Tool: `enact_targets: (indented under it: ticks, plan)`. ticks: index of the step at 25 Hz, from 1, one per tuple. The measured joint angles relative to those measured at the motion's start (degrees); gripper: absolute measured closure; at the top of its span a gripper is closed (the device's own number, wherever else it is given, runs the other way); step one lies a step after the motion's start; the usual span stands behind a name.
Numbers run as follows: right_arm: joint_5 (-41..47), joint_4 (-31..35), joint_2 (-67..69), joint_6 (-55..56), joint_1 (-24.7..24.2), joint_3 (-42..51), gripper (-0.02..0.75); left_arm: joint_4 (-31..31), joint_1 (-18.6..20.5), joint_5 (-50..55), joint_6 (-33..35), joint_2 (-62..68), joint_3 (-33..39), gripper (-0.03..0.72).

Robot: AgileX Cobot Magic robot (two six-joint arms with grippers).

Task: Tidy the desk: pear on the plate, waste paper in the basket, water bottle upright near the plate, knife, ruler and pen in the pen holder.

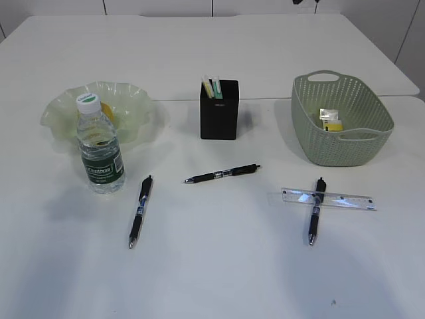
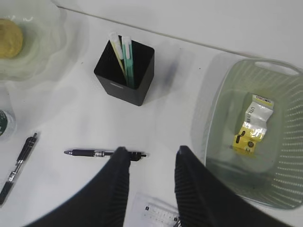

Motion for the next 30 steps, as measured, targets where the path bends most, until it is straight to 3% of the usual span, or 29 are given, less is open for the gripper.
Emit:
enact_targets:
  ticks: [10, 24, 30]
  plan:
    - [0.3, -0.9, -10.9, 1.3, 0.0, 15.5, 0.491, -0.3, 0.0, 2.1, 0.0, -1.4, 0.0, 0.161]
    - [-0.3, -2.0, -14.7, 2.0, 0.0, 42.7, 0.491, -0.5, 0.0, 5.4, 0.0, -2.8, 0.0, 0.165]
    - [-3.1, -3.8, -14.8, -2.8, 0.0, 46.1, 0.491, -0.6, 0.0, 6.1, 0.0, -2.8, 0.0, 0.187]
